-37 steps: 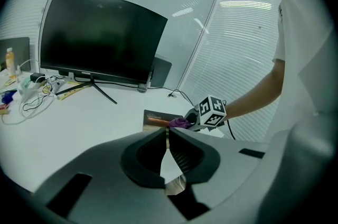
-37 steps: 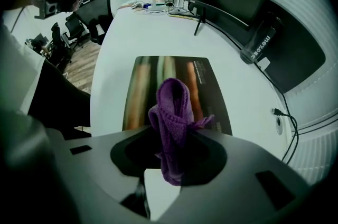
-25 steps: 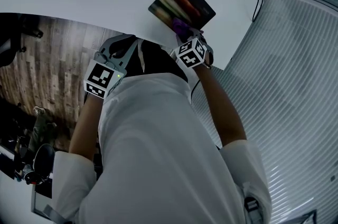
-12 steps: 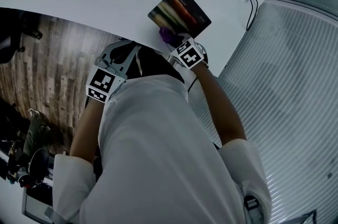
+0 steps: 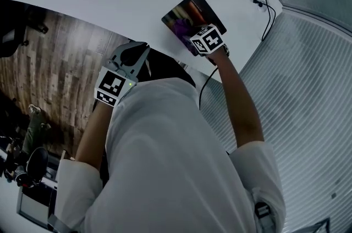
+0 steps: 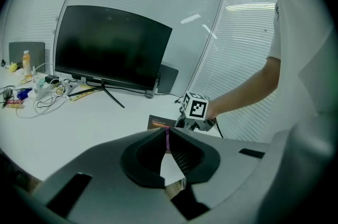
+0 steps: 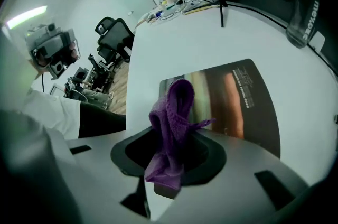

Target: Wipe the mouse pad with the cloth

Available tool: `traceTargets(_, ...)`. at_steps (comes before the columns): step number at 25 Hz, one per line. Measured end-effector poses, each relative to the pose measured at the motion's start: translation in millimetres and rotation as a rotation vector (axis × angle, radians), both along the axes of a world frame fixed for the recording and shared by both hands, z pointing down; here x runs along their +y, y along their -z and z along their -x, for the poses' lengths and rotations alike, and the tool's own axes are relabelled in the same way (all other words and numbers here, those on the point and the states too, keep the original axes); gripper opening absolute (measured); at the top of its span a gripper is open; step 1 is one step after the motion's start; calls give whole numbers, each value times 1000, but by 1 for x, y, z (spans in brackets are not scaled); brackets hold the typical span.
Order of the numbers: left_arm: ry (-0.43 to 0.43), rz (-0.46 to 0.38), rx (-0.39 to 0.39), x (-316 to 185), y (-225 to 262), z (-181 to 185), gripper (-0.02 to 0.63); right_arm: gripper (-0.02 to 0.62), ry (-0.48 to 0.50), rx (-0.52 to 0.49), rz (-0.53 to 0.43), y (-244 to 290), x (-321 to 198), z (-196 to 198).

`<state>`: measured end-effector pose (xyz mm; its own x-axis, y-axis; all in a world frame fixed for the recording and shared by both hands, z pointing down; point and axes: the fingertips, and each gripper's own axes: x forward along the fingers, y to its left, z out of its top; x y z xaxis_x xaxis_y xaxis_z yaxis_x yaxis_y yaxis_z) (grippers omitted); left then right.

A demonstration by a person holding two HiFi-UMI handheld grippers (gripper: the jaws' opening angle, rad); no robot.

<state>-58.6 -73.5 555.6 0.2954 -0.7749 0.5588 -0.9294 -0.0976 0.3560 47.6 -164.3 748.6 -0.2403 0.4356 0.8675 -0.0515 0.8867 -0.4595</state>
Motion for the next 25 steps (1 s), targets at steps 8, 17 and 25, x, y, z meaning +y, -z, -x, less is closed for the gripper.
traceTargets(8,2,13,9,-6,-6,13,31,133,-54,62,2,-5,-54,-6)
traceTargets(17,-19,15,13,-13,-10,21,31,146,-89,107,-27,-8,-98,-17)
traceTargets(25,-26,12,19,-11,-11,32,31,147,-132,158,-140,-6,-147,-26)
